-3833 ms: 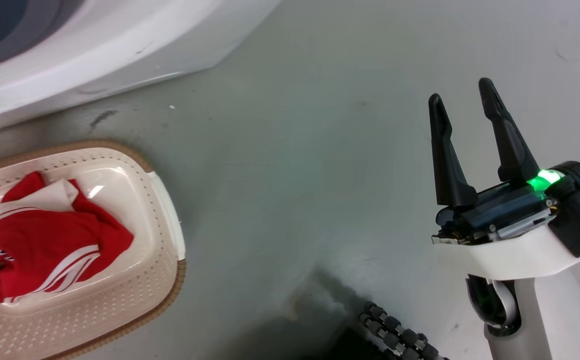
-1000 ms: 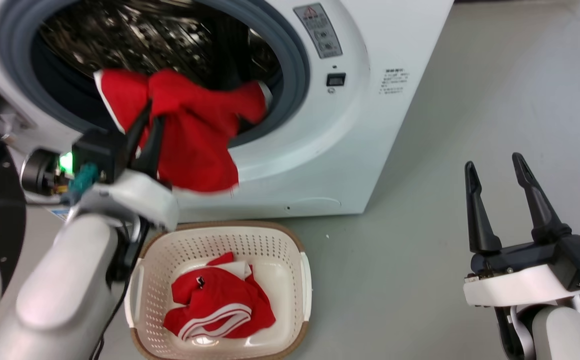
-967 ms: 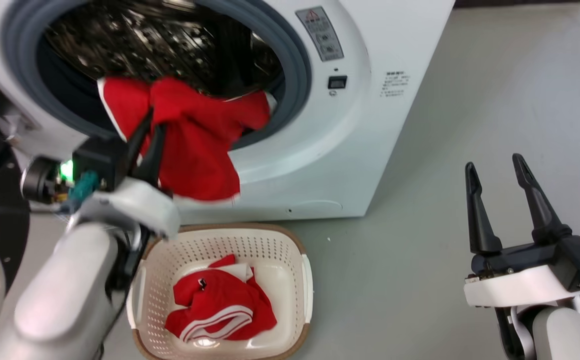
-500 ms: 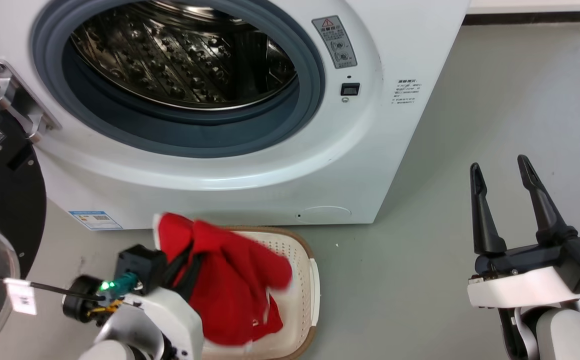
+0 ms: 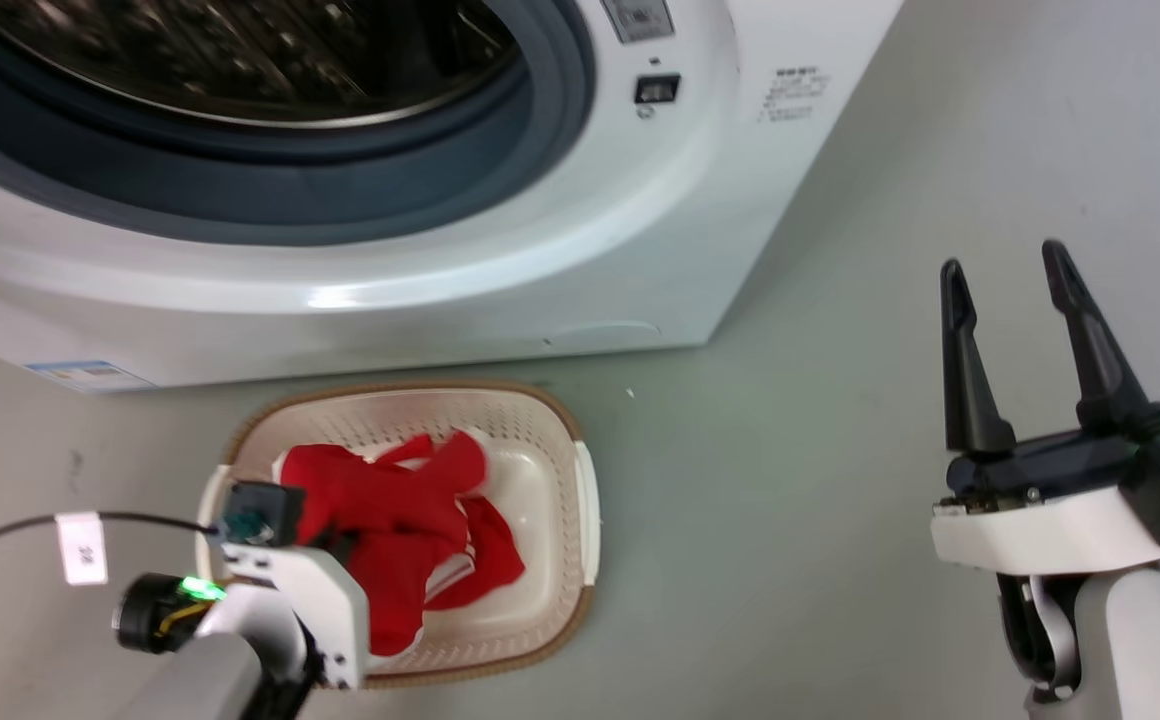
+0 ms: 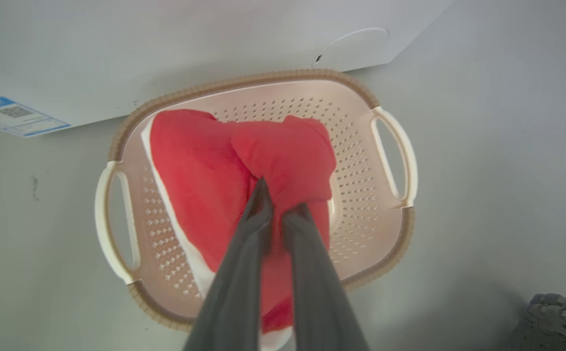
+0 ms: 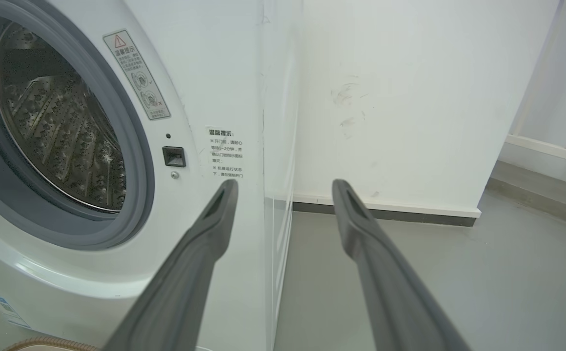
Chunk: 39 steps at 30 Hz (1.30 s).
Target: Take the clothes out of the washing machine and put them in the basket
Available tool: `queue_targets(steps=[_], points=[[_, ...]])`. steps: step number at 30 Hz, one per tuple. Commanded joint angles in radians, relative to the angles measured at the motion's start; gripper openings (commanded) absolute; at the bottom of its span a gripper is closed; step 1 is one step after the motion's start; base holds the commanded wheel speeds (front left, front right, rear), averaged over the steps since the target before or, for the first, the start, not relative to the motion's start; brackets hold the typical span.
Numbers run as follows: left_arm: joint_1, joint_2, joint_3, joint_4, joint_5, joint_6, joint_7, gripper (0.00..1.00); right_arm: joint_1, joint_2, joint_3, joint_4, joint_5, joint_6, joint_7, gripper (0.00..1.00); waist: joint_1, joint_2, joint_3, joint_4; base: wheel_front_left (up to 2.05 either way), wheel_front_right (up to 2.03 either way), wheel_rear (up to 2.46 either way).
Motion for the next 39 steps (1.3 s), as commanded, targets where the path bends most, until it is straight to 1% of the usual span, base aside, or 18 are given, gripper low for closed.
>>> queue_targets(steps=[1, 5, 8, 14, 17, 21, 26, 27, 28, 29, 34, 39], points=[[-0.043, -0.009, 0.010, 0.057, 0.001, -0.007, -0.017, 0.00, -0.026, 0.002, 0.006, -0.010, 0.004, -0.001, -0.002, 1.00, 0.0000, 0.0000, 0.067, -0.047, 0.00, 0.00, 0.00], [-0.122, -0.040, 0.024, 0.237, -0.002, -0.025, -0.064, 0.00, -0.050, 0.002, 0.011, -0.026, 0.012, -0.001, -0.002, 1.00, 0.0000, 0.0000, 0.135, -0.090, 0.00, 0.00, 0.00], [-0.173, -0.050, 0.034, 0.358, 0.000, -0.035, -0.106, 0.00, -0.062, 0.002, 0.022, -0.037, 0.018, -0.001, -0.002, 1.00, 0.0000, 0.0000, 0.184, -0.122, 0.00, 0.00, 0.00], [-0.276, -0.077, 0.048, 0.551, 0.005, -0.043, -0.193, 0.00, -0.077, 0.002, 0.032, -0.062, 0.023, -0.001, -0.002, 1.00, 0.0000, 0.0000, 0.267, -0.153, 0.00, 0.00, 0.00], [-0.322, -0.086, 0.052, 0.623, 0.006, -0.051, -0.233, 0.00, -0.084, 0.002, 0.034, -0.071, 0.023, -0.001, -0.002, 1.00, 0.0000, 0.0000, 0.301, -0.162, 0.00, 0.00, 0.00], [-0.369, -0.098, 0.051, 0.704, 0.010, -0.058, -0.260, 0.00, -0.097, 0.002, 0.034, -0.079, 0.023, -0.001, -0.002, 1.00, 0.0000, 0.0000, 0.332, -0.166, 0.00, 0.00, 0.00], [-0.401, -0.119, 0.042, 0.775, 0.009, -0.067, -0.278, 0.00, -0.102, 0.002, 0.039, -0.074, 0.017, -0.001, -0.002, 1.00, 0.0000, 0.0000, 0.342, -0.159, 0.00, 0.00, 0.00], [-0.408, -0.122, 0.043, 0.783, 0.009, -0.068, -0.283, 0.02, -0.103, 0.002, 0.039, -0.072, 0.015, -0.001, -0.002, 1.00, 0.0000, 0.0000, 0.340, -0.156, 0.00, 0.00, 0.00], [-0.412, -0.128, 0.040, 0.789, 0.013, -0.068, -0.287, 0.47, -0.103, 0.002, 0.039, -0.069, 0.014, -0.001, -0.002, 1.00, 0.0000, 0.0000, 0.336, -0.153, 0.00, 0.00, 0.00], [-0.414, -0.136, 0.039, 0.793, 0.013, -0.064, -0.294, 1.00, -0.102, 0.002, 0.039, -0.066, 0.013, -0.001, -0.002, 1.00, 0.0000, 0.0000, 0.331, -0.149, 0.00, 0.00, 0.00], [-0.415, -0.152, 0.047, 0.807, 0.007, -0.068, -0.315, 1.00, -0.108, 0.002, 0.038, -0.049, 0.000, -0.001, -0.002, 1.00, 0.0000, 0.0000, 0.291, -0.128, 0.00, 0.00, 0.00], [-0.400, -0.174, 0.059, 0.782, 0.006, -0.088, -0.325, 1.00, -0.096, 0.001, 0.027, -0.029, -0.008, -0.001, -0.002, 1.00, 0.0000, 0.0000, 0.212, -0.099, 0.00, 0.00, 0.00]])
